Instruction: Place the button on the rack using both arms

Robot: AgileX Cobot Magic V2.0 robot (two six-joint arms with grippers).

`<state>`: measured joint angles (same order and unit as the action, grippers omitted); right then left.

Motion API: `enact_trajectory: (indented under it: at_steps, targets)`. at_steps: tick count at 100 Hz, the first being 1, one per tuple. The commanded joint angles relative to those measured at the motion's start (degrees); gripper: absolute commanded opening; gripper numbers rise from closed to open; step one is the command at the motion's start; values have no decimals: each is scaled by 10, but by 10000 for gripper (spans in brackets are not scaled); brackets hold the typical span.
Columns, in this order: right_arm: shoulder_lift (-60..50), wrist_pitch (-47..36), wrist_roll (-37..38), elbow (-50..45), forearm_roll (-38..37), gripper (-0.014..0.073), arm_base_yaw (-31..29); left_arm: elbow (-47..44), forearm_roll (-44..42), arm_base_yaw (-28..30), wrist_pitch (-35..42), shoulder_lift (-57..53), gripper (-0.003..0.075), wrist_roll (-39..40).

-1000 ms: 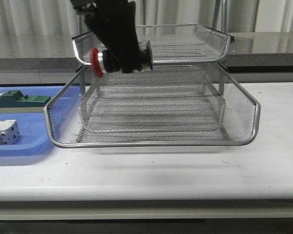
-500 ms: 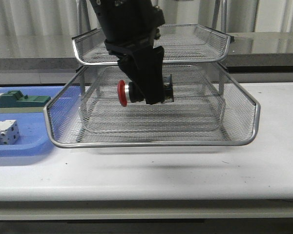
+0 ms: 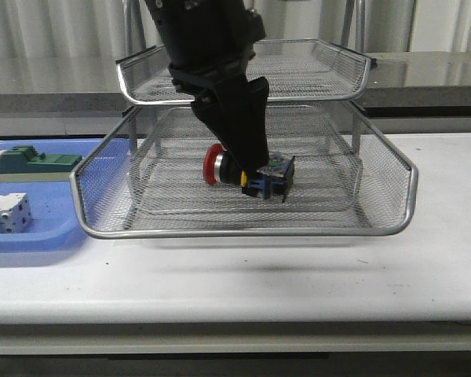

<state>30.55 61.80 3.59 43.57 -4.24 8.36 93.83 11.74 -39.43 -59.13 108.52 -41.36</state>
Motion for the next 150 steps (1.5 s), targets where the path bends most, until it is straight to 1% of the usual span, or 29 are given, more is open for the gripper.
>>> enact_trajectory:
  at_steps: [1,14,23,38,50,65,73,82,96,116,128,150]
  targets:
    - [2,-30,-1,18,-8,-68,-2,24,12,-3,13,-34,454,3]
    - [2,-30,-1,18,-8,-68,-2,50,13,-3,-13,-44,454,9]
    - [2,-30,-1,18,-8,-68,-2,58,12,-1,-23,-61,453,29]
    - [2,-30,-1,18,-8,-68,-2,58,12,22,-39,-99,452,40]
    - [2,-30,-1,18,-8,-68,-2,58,12,61,-51,-131,452,55]
    - [2,-30,-1,18,-8,-68,-2,52,14,132,-74,-174,450,87]
    - [2,-30,-1,18,-8,-68,-2,34,22,167,-83,-204,450,97]
    - [2,-30,-1,18,-8,-68,-2,-6,33,208,-76,-243,450,97]
    - [2,-30,-1,18,-8,-68,-2,-95,39,261,-25,-322,450,97]
    - [2,-30,-1,18,-8,-68,-2,-253,68,320,92,-455,449,97]
    - [2,-30,-1,18,-8,-68,-2,-351,87,336,180,-537,445,97]
    - [2,-30,-1,18,-8,-68,-2,-525,125,338,344,-690,438,98]
